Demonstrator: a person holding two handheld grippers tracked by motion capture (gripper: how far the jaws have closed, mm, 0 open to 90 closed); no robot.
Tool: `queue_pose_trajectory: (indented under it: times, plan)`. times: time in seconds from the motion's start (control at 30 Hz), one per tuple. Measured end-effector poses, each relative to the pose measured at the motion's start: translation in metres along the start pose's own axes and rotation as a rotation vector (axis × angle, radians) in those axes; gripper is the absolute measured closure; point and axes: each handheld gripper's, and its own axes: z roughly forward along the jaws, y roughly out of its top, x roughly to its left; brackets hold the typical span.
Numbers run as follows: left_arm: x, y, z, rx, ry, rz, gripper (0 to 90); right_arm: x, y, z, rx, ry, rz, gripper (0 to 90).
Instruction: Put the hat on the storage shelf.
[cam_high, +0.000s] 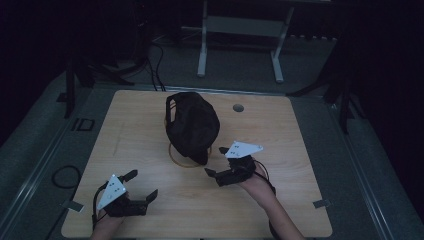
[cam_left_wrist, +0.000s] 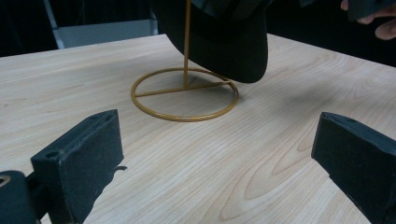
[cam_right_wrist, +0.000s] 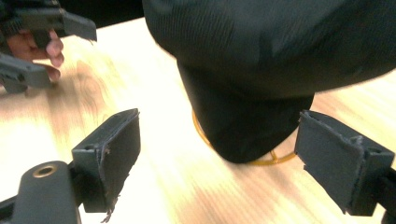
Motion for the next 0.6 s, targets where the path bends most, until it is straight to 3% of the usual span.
queue_pose_trajectory:
  times: [0.6]
  plan:
    - [-0.002,-0.003,0.004,0.027,-0.029,0.01,2.3,0.005,-0.046,0.009,0.027,0.034,0.027,14.1]
